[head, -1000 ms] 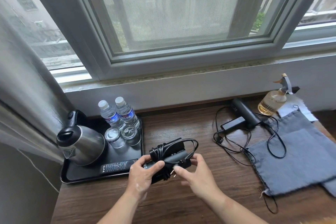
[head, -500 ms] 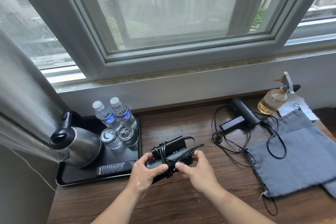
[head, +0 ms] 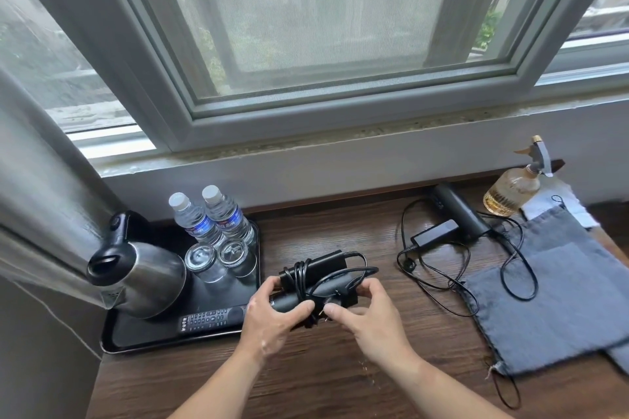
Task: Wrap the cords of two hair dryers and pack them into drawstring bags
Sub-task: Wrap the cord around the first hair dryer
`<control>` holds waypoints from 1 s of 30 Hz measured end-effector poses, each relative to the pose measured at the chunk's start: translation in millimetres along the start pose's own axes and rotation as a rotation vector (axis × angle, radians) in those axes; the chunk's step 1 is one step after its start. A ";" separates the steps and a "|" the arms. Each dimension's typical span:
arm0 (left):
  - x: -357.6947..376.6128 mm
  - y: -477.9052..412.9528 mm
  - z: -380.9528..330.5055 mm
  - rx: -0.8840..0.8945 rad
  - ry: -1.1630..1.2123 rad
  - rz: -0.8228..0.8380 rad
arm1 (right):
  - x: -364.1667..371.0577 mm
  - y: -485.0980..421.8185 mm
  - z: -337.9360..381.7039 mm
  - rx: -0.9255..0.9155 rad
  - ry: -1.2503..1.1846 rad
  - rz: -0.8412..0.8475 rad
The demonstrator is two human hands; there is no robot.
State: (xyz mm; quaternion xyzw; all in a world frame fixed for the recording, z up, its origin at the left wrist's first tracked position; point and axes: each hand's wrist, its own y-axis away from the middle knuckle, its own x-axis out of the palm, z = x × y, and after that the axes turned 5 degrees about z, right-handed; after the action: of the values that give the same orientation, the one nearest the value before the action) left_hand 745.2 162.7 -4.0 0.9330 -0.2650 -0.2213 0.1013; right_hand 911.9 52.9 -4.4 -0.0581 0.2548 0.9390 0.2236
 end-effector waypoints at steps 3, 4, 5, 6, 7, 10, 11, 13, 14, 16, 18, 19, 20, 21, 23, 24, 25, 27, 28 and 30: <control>-3.2 -2.3 0.9 0.006 -0.013 -0.017 | -1.0 0.3 -0.6 0.004 0.026 0.012; -4.1 -2.7 1.6 0.005 -0.012 -0.021 | -1.2 -0.3 -2.7 0.002 0.018 0.012; -5.1 -3.1 2.1 0.001 -0.012 -0.024 | -1.1 -0.4 -2.1 0.003 -0.013 0.016; -6.0 -3.4 2.5 -0.003 -0.011 -0.027 | -1.4 -0.1 -0.8 0.009 -0.048 0.021; -6.7 -3.5 2.6 -0.007 -0.008 -0.027 | -2.0 -0.4 1.4 0.012 -0.078 0.017; -10.8 -4.0 4.6 -0.014 -0.004 -0.032 | -11.8 -3.0 6.4 0.005 -0.168 -0.060; -12.6 -4.1 5.0 -0.014 -0.004 -0.033 | -17.0 -5.1 7.0 -0.011 -0.178 -0.089; -15.6 -3.8 4.4 -0.009 -0.008 -0.025 | -28.5 -9.4 9.9 -0.057 -0.151 -0.109; -17.0 -3.0 3.4 -0.004 -0.010 -0.018 | -33.0 -11.7 10.7 -0.084 -0.143 -0.101; -19.4 -1.9 0.9 0.011 -0.018 -0.003 | -38.9 -15.7 13.6 -0.149 -0.114 -0.084; -21.5 -0.8 -0.7 0.023 -0.027 0.014 | -40.5 -19.0 15.9 -0.191 -0.077 -0.088; -22.3 0.1 -1.5 0.032 -0.035 0.026 | -40.3 -20.9 16.7 -0.197 -0.072 -0.093; -22.8 0.8 -2.4 0.045 -0.047 0.035 | -40.1 -22.5 18.3 -0.203 -0.078 -0.102; -22.9 1.4 -3.6 0.057 -0.059 0.040 | -39.6 -23.6 19.8 -0.207 -0.090 -0.107; -22.8 2.2 -6.7 0.075 -0.066 0.041 | -38.7 -25.2 22.0 -0.224 -0.102 -0.106; -22.9 2.4 -8.5 0.080 -0.062 0.037 | -38.3 -25.3 23.4 -0.238 -0.093 -0.099; -23.2 2.8 -10.1 0.085 -0.057 0.035 | -37.9 -25.2 23.9 -0.245 -0.093 -0.084; -24.6 3.4 -12.7 0.098 -0.055 0.049 | -37.5 -25.4 24.8 -0.220 -0.179 -0.034; -25.7 4.0 -13.7 0.105 -0.057 0.057 | -37.9 -25.1 26.0 -0.189 -0.247 -0.005; -28.2 4.8 -15.3 0.116 -0.057 0.071 | -39.3 -25.4 28.3 -0.091 -0.384 0.066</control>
State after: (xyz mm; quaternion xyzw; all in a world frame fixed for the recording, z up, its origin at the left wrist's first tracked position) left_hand 728.7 175.0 21.1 0.9206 -0.3132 -0.2283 0.0474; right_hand 958.5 71.4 17.3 0.1203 0.1665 0.9501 0.2345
